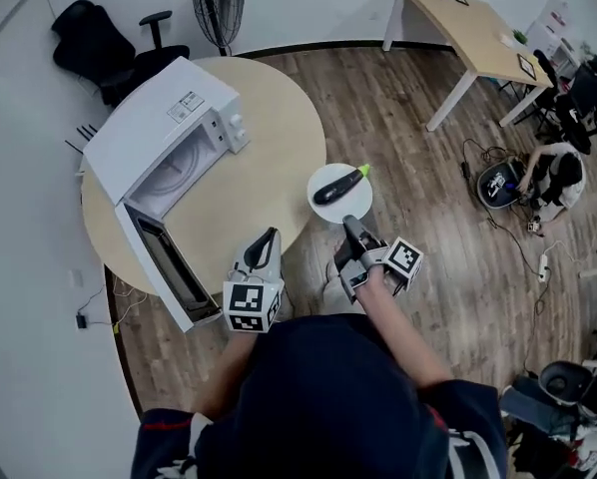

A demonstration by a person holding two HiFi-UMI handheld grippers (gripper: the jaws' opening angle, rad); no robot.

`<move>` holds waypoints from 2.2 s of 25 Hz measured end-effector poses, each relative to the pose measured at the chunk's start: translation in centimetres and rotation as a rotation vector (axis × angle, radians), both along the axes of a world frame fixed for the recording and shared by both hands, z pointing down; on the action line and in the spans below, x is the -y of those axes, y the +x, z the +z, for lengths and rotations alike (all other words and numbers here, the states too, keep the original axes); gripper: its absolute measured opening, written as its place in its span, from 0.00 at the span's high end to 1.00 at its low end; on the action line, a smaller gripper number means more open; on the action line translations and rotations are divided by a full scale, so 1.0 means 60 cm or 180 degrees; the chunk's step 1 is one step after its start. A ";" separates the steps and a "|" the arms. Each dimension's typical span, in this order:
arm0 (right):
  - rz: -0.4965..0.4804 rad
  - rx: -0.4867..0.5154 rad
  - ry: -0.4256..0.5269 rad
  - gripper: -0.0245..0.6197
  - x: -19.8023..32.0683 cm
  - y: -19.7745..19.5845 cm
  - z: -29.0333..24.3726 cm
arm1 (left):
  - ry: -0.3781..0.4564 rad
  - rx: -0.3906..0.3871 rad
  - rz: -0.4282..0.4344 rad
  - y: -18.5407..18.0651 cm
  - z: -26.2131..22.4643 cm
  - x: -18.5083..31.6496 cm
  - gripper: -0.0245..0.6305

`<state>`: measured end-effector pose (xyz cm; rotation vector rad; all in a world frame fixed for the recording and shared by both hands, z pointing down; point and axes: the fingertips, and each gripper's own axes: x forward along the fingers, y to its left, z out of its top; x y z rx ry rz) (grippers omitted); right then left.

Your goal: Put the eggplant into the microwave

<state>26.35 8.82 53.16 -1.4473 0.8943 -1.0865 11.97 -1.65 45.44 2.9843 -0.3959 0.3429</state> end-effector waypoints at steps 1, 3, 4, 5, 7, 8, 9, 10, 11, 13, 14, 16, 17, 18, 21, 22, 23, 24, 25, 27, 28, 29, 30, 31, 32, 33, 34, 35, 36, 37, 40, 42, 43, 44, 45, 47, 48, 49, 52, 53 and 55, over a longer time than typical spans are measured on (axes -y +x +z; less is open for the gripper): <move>-0.0107 0.0006 0.0008 0.93 0.020 0.012 -0.002 | -0.0009 0.0006 -0.0098 0.007 0.000 0.011 0.92; -0.0319 0.0000 0.0035 0.93 0.060 0.035 -0.009 | -0.0008 0.0027 -0.0278 0.024 0.000 0.036 0.92; -0.0419 0.0002 0.0049 0.93 0.079 0.045 -0.012 | -0.0008 0.0036 -0.0371 0.032 -0.002 0.048 0.92; -0.0514 0.0011 0.0058 0.93 0.095 0.053 -0.014 | -0.0014 0.0044 -0.0466 0.038 -0.004 0.060 0.92; -0.0686 0.0035 0.0057 0.93 0.123 0.070 -0.016 | -0.0031 0.0059 -0.0641 0.052 -0.006 0.080 0.92; -0.0766 0.0044 0.0055 0.93 0.136 0.078 -0.015 | -0.0038 0.0070 -0.0718 0.060 -0.006 0.089 0.92; -0.0847 0.0052 0.0054 0.93 0.149 0.087 -0.015 | -0.0046 0.0078 -0.0795 0.068 -0.006 0.097 0.92; -0.0934 0.0059 0.0054 0.93 0.162 0.094 -0.015 | -0.0056 0.0082 -0.0875 0.077 -0.006 0.105 0.92; -0.1025 0.0065 0.0052 0.93 0.174 0.101 -0.014 | -0.0066 0.0081 -0.0955 0.084 -0.008 0.111 0.92; -0.1210 0.0068 0.0029 0.93 0.196 0.114 -0.011 | -0.0078 0.0084 -0.1111 0.097 -0.009 0.119 0.92; -0.1298 0.0066 0.0015 0.93 0.206 0.120 -0.009 | -0.0079 0.0093 -0.1187 0.101 -0.009 0.122 0.92; -0.1468 0.0054 -0.0008 0.93 0.228 0.128 -0.006 | -0.0080 0.0120 -0.1342 0.104 -0.007 0.130 0.92; -0.1551 0.0048 -0.0014 0.93 0.239 0.131 -0.005 | -0.0084 0.0133 -0.1427 0.103 -0.005 0.134 0.92; -0.1636 0.0042 -0.0017 0.93 0.250 0.133 -0.003 | -0.0088 0.0140 -0.1517 0.102 -0.004 0.138 0.92; -0.1879 0.0042 -0.0024 0.93 0.276 0.129 0.002 | -0.0097 0.0147 -0.1775 0.091 -0.003 0.145 0.92; -0.1955 0.0044 -0.0026 0.93 0.282 0.125 0.005 | -0.0097 0.0153 -0.1846 0.087 -0.002 0.145 0.92; -0.2030 0.0044 -0.0026 0.93 0.288 0.119 0.007 | -0.0098 0.0162 -0.1908 0.082 0.001 0.146 0.92; -0.2103 0.0042 -0.0026 0.93 0.294 0.113 0.008 | -0.0102 0.0171 -0.1963 0.078 0.004 0.146 0.92; -0.2170 0.0038 -0.0028 0.93 0.298 0.108 0.010 | -0.0114 0.0177 -0.2014 0.074 0.007 0.146 0.92; -0.2286 0.0043 -0.0039 0.93 0.306 0.096 0.014 | -0.0159 0.0178 -0.2116 0.063 0.012 0.144 0.92; -0.2333 0.0055 -0.0046 0.93 0.309 0.090 0.016 | -0.0184 0.0179 -0.2167 0.057 0.015 0.142 0.92; -0.2376 0.0067 -0.0055 0.93 0.312 0.084 0.018 | -0.0209 0.0183 -0.2217 0.049 0.018 0.138 0.92; -0.2416 0.0074 -0.0068 0.93 0.315 0.078 0.021 | -0.0235 0.0185 -0.2267 0.041 0.021 0.135 0.92; -0.2453 0.0077 -0.0084 0.93 0.317 0.071 0.024 | -0.0261 0.0186 -0.2316 0.031 0.024 0.133 0.92; -0.2485 0.0080 -0.0100 0.93 0.320 0.064 0.027 | -0.0283 0.0185 -0.2364 0.021 0.026 0.132 0.92; -0.2511 0.0085 -0.0112 0.93 0.324 0.056 0.029 | -0.0301 0.0182 -0.2407 0.011 0.028 0.133 0.92; -0.2536 0.0091 -0.0118 0.93 0.328 0.046 0.031 | -0.0316 0.0180 -0.2445 0.001 0.030 0.135 0.92; -0.2564 0.0098 -0.0119 0.93 0.332 0.035 0.032 | -0.0327 0.0182 -0.2476 -0.010 0.032 0.138 0.92; -0.2595 0.0103 -0.0120 0.93 0.336 0.024 0.034 | -0.0336 0.0186 -0.2499 -0.019 0.034 0.142 0.92; -0.2626 0.0107 -0.0125 0.93 0.341 0.013 0.036 | -0.0344 0.0188 -0.2516 -0.027 0.036 0.147 0.92; -0.2686 0.0130 -0.0152 0.93 0.359 -0.015 0.043 | -0.0346 0.0179 -0.2526 -0.045 0.037 0.170 0.92; -0.2704 0.0130 -0.0171 0.93 0.375 -0.031 0.048 | -0.0332 0.0177 -0.2497 -0.055 0.035 0.184 0.92; -0.2720 0.0124 -0.0179 0.93 0.383 -0.040 0.051 | -0.0326 0.0177 -0.2484 -0.060 0.034 0.190 0.92; -0.2742 0.0116 -0.0186 0.93 0.391 -0.050 0.053 | -0.0325 0.0180 -0.2478 -0.067 0.035 0.195 0.92; -0.2768 0.0109 -0.0194 0.93 0.400 -0.062 0.055 | -0.0330 0.0183 -0.2480 -0.074 0.037 0.201 0.92; -0.2822 0.0098 -0.0203 0.93 0.417 -0.086 0.057 | -0.0354 0.0186 -0.2499 -0.089 0.042 0.213 0.92; -0.2849 0.0093 -0.0202 0.93 0.424 -0.096 0.058 | -0.0366 0.0182 -0.2511 -0.096 0.044 0.219 0.92; -0.2877 0.0086 -0.0198 0.93 0.432 -0.106 0.058 | -0.0374 0.0178 -0.2521 -0.102 0.045 0.225 0.92; -0.2963 0.0070 -0.0187 0.93 0.453 -0.132 0.060 | -0.0392 0.0178 -0.2555 -0.122 0.050 0.241 0.92; -0.2991 0.0071 -0.0191 0.93 0.458 -0.138 0.063 | -0.0402 0.0177 -0.2567 -0.128 0.053 0.246 0.92; -0.3035 0.0063 -0.0209 0.93 0.471 -0.147 0.071 | -0.0420 0.0186 -0.2569 -0.137 0.060 0.259 0.92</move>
